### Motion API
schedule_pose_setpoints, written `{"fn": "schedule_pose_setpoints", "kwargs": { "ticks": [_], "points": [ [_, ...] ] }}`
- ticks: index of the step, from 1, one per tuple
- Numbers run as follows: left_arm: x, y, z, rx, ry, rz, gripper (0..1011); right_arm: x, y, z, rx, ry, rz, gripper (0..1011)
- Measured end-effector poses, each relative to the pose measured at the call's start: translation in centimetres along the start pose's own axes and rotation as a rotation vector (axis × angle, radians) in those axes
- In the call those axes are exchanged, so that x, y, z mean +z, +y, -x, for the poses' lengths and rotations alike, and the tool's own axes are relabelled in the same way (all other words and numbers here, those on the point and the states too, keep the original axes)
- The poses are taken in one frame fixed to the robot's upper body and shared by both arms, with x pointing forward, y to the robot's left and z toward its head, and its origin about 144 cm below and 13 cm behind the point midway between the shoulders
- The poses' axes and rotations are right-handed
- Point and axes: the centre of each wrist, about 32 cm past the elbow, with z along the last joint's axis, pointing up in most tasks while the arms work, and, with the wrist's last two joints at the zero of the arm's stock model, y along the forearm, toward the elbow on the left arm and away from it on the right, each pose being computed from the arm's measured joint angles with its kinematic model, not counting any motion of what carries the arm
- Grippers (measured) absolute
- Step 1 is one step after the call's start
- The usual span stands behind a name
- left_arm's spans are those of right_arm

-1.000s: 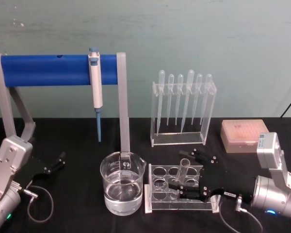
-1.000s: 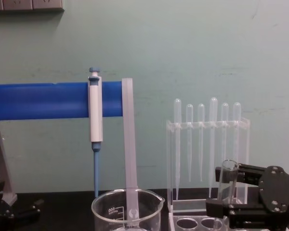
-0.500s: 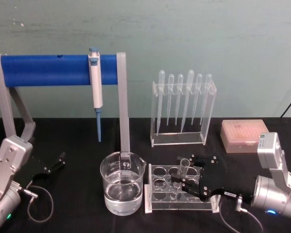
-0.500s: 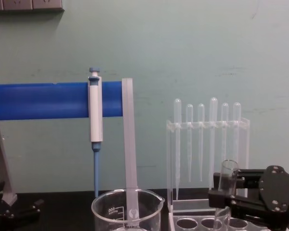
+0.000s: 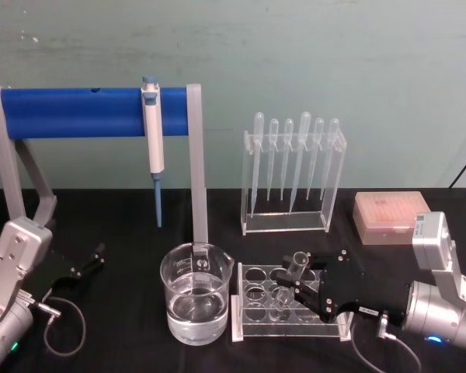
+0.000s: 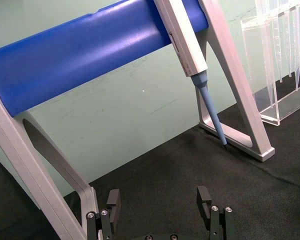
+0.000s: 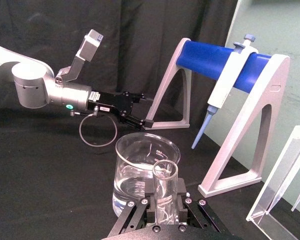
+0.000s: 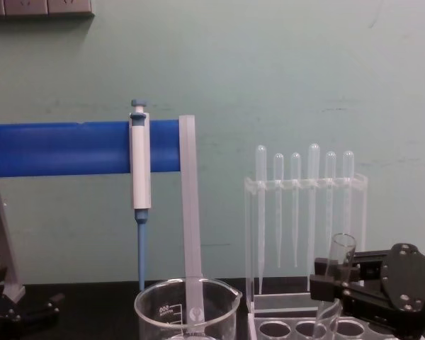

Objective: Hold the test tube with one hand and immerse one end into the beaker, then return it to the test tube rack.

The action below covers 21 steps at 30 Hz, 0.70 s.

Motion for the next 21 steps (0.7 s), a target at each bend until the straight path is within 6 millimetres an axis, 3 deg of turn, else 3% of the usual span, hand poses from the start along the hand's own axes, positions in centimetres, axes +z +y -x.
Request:
{"fn": "schedule_pose_setpoints", "kwargs": {
  "ticks": [6, 21],
  "points": [
    [0.0, 0.0, 0.0, 0.0, 0.0, 0.0, 1000, 0.6, -0.1, -0.5, -0.003, -0.006, 0.008, 228],
    [0.0, 0.0, 0.0, 0.0, 0.0, 0.0, 1000, 5.3, 0.4, -3.9, 0.012, 0.054, -0.022, 228]
  ]
}}
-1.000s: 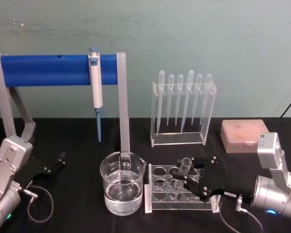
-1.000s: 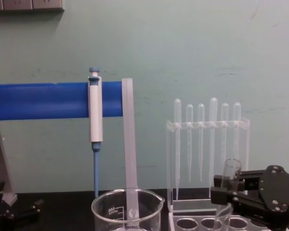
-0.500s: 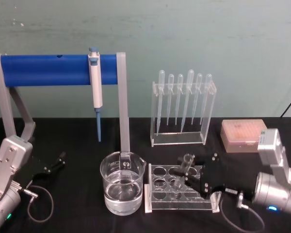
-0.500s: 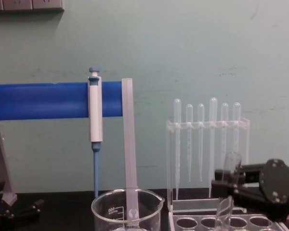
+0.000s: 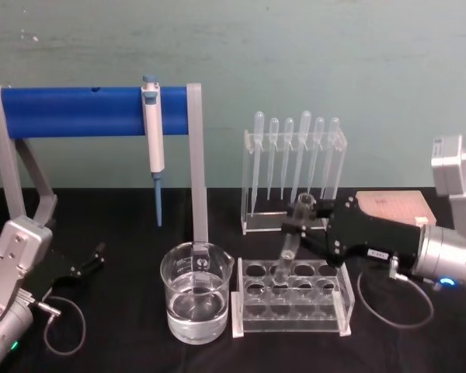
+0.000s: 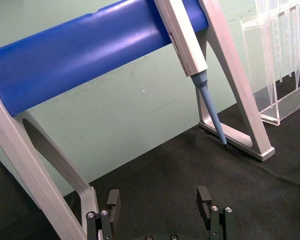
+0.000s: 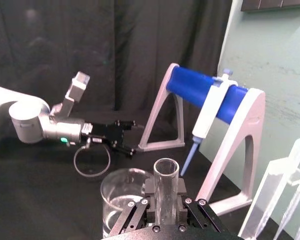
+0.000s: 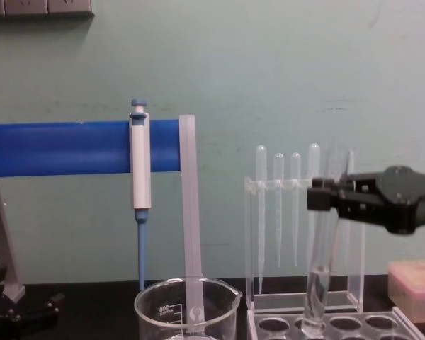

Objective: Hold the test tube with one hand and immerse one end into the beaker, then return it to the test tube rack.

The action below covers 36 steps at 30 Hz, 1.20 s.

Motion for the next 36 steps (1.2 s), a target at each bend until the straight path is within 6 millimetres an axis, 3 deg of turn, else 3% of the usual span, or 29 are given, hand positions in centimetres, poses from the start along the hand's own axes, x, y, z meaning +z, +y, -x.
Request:
{"fn": "schedule_pose_setpoints", "kwargs": {
  "ticks": [21, 28, 36],
  "points": [
    [0.0, 0.0, 0.0, 0.0, 0.0, 0.0, 1000, 3.9, 1.0, -1.0, 0.004, 0.036, -0.011, 228],
    [0.0, 0.0, 0.0, 0.0, 0.0, 0.0, 1000, 5.5, 2.5, -1.7, 0.03, 0.02, -0.011, 228],
    [0.0, 0.0, 0.0, 0.0, 0.0, 0.0, 1000, 7.4, 5.6, -2.5, 0.098, -0.012, -0.034, 228]
  ]
}}
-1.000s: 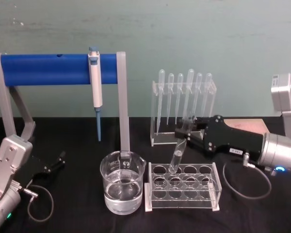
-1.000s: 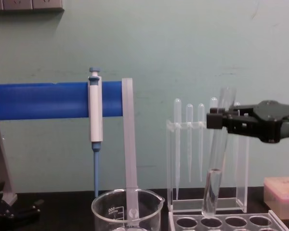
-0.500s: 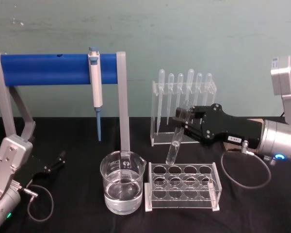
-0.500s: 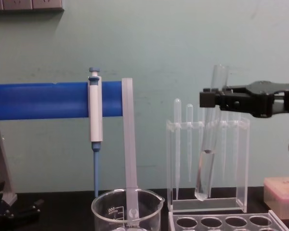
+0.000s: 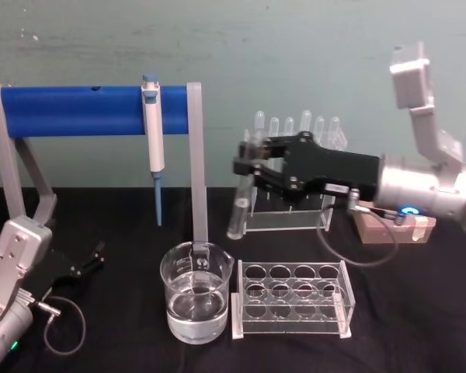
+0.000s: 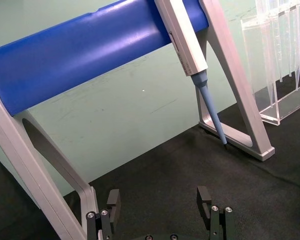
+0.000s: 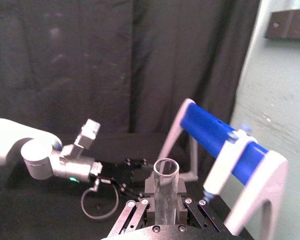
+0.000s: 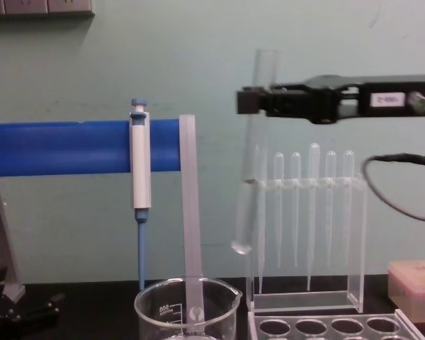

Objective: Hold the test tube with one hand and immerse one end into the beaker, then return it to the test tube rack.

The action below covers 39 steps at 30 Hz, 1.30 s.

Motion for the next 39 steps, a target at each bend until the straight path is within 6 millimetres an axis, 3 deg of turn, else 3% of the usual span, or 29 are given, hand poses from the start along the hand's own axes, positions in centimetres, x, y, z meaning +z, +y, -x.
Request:
{"fn": "schedule_pose_setpoints", "kwargs": {
  "ticks": [7, 12, 39],
  "points": [
    [0.0, 0.0, 0.0, 0.0, 0.0, 0.0, 1000, 0.2, 3.4, -0.2, 0.078, -0.006, -0.012, 228],
    [0.0, 0.0, 0.0, 0.0, 0.0, 0.0, 1000, -0.7, 4.5, 0.0, 0.103, 0.007, -0.006, 228],
    [0.0, 0.0, 0.0, 0.0, 0.0, 0.0, 1000, -7.8, 5.3, 1.4, 0.109, 0.056, 0.03, 228]
  ]
}}
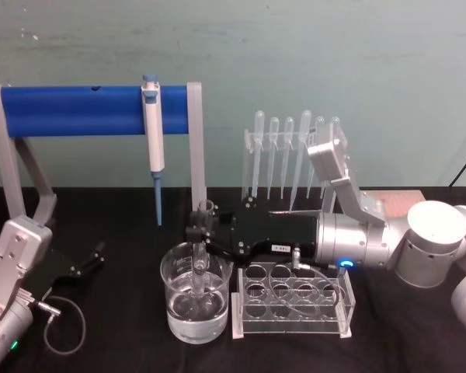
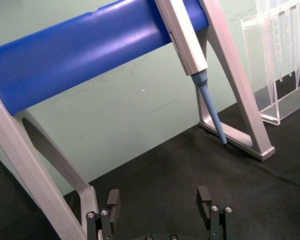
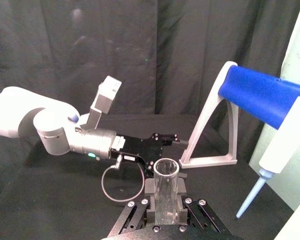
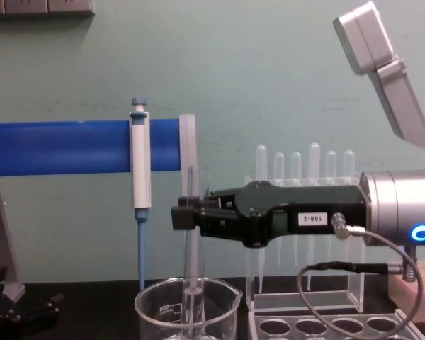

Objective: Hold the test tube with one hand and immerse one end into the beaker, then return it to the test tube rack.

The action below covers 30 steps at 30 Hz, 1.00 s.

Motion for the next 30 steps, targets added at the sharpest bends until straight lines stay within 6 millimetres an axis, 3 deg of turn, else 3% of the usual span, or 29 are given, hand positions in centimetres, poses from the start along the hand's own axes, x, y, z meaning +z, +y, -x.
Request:
{"fn": "schedule_pose_setpoints", "kwargs": {
  "ticks": [30],
  "points": [
    [0.0, 0.0, 0.0, 0.0, 0.0, 0.0, 1000, -3.4, 0.2, 0.1, -0.017, 0.016, 0.015, 228]
  ]
}}
